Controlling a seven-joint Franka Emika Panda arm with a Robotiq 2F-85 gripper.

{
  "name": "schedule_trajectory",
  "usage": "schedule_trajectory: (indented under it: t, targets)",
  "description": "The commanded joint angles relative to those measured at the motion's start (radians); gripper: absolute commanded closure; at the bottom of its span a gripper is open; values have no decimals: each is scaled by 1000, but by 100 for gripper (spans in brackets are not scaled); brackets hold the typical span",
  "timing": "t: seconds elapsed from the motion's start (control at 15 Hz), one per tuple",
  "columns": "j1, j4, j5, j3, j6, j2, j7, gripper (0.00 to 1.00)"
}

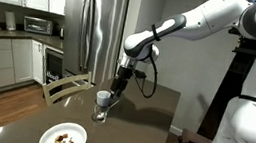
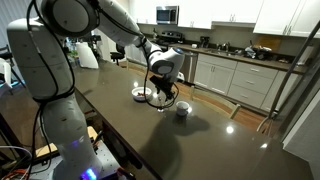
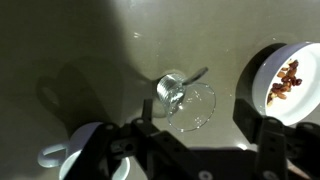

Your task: Use the silver spoon to scoop some of the contents in the bowl into the glass cup

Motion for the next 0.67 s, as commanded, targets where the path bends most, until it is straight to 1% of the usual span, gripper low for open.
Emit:
schedule_trajectory:
  t: [0.0, 0.2, 0.33, 0.4, 0.6]
  targets:
    - [10, -19, -45, 6, 23, -42, 41, 0]
    - [17, -21, -90, 10, 24, -64, 49, 0]
    - [24, -13, -136, 12, 3, -75, 94, 0]
    - [19, 1, -90, 3, -2, -45, 39, 0]
    - [25, 1, -110, 7, -2, -57, 63, 0]
